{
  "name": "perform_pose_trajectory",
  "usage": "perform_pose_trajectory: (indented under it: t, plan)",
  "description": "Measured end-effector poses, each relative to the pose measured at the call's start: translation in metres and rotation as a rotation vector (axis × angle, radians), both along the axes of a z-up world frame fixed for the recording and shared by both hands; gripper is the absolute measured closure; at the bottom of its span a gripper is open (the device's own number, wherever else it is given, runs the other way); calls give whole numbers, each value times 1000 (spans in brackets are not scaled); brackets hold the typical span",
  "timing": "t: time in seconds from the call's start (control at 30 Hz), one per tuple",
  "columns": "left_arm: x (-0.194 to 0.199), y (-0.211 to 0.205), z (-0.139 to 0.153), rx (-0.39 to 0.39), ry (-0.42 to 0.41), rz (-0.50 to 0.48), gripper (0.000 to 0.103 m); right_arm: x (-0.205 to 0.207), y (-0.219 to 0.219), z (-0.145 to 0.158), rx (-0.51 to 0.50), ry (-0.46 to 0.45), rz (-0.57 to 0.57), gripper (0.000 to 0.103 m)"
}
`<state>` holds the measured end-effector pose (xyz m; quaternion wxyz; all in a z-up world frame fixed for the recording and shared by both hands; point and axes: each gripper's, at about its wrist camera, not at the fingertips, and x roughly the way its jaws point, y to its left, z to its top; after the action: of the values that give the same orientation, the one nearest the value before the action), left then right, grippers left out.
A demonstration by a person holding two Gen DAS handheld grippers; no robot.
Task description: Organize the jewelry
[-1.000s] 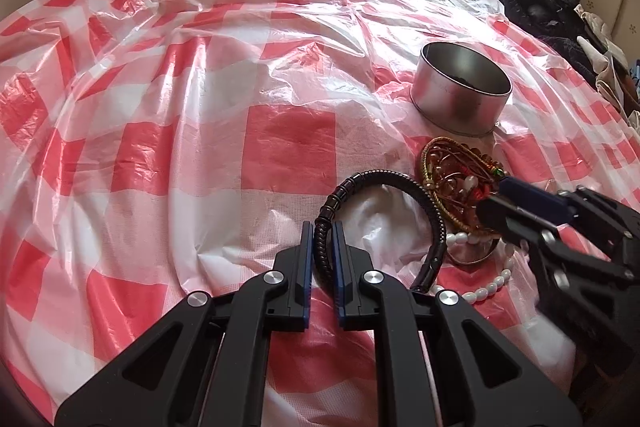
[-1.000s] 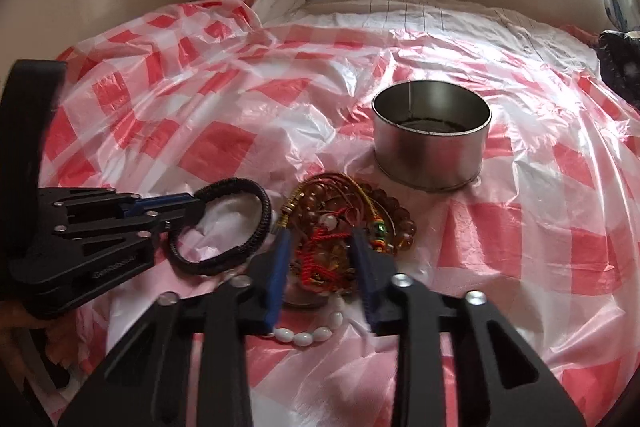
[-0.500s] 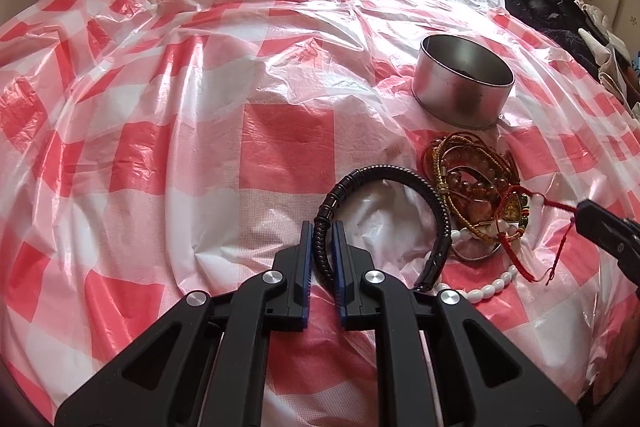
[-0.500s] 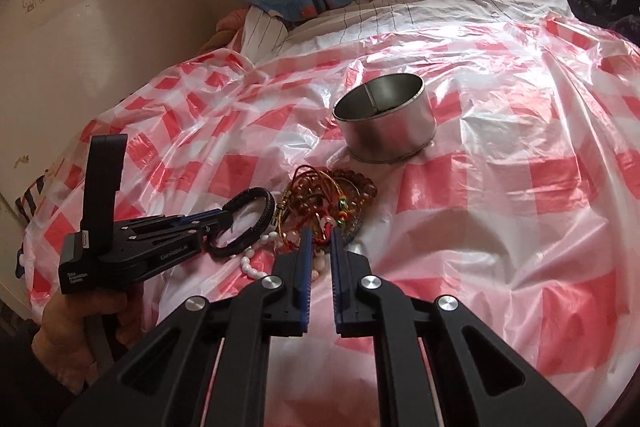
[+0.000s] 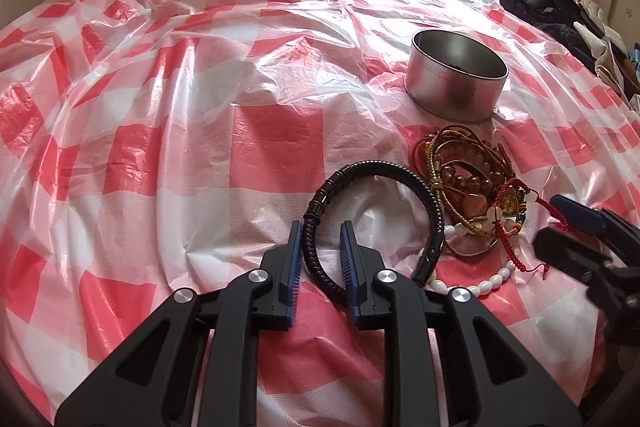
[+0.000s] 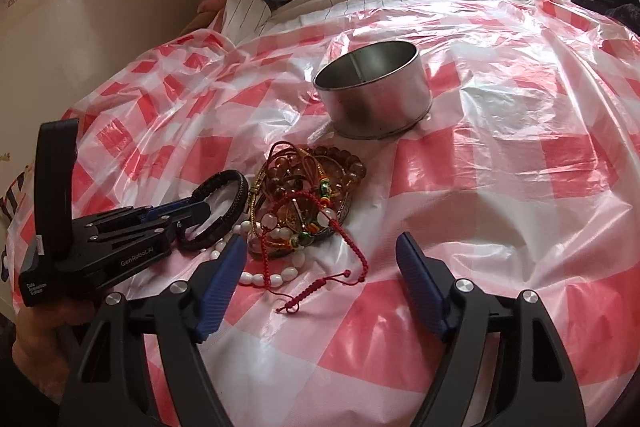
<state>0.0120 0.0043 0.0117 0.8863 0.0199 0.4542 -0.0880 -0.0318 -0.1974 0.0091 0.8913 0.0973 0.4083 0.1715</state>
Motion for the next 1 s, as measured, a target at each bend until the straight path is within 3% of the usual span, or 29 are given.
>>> perform_pose_trajectory:
  t: [0.03, 0.07, 0.1, 0.33, 0.4, 0.47, 0.5, 0.53, 0.6, 0.63, 0.7, 0.9, 0.97, 1.0]
  plan:
    - [0, 0, 0, 1, 0, -1, 84, 0, 3, -1, -3, 1, 16, 62]
    - [1, 0, 0, 0, 1, -2, 84, -1, 7, -1, -13, 6, 30, 84]
    - [1, 0, 0, -2, 2, -2, 84, -4, 8, 1, -24, -5, 32, 98]
    - [2, 0, 0, -3, 2, -2, 82, -41, -1, 47, -51, -191, 25, 98]
    - [2, 0, 0, 0, 1, -3, 82, -42, -5, 44, -76, -160, 14, 98]
    - [2, 0, -1, 0, -1, -3, 82, -32, -13, 25, -91, -57, -19, 97]
    - [2, 0, -1, 0, -2, -4, 81, -28, -18, 16, -82, -8, -34, 89]
    - [1, 0, -1, -2, -3, -5, 81, -25, -21, 11, -71, 19, -52, 61]
    - [1, 0, -1, -5, -4, -6, 80, -30, -20, 17, -78, -18, -60, 38]
    - [1, -1, -1, -5, -4, -7, 80, -33, -16, 20, -107, -44, -57, 34]
    - [1, -1, -2, -4, -4, -8, 80, -35, -9, 21, -179, -67, -57, 31]
    - [0, -1, -2, -3, -5, -10, 79, -28, -1, 3, -244, -10, -42, 32]
    - [0, -1, -3, -3, -5, -10, 79, -27, 1, -1, -255, 2, -32, 41]
    - [0, -1, -3, -3, -5, -10, 79, -28, 0, -1, -248, 2, -28, 57]
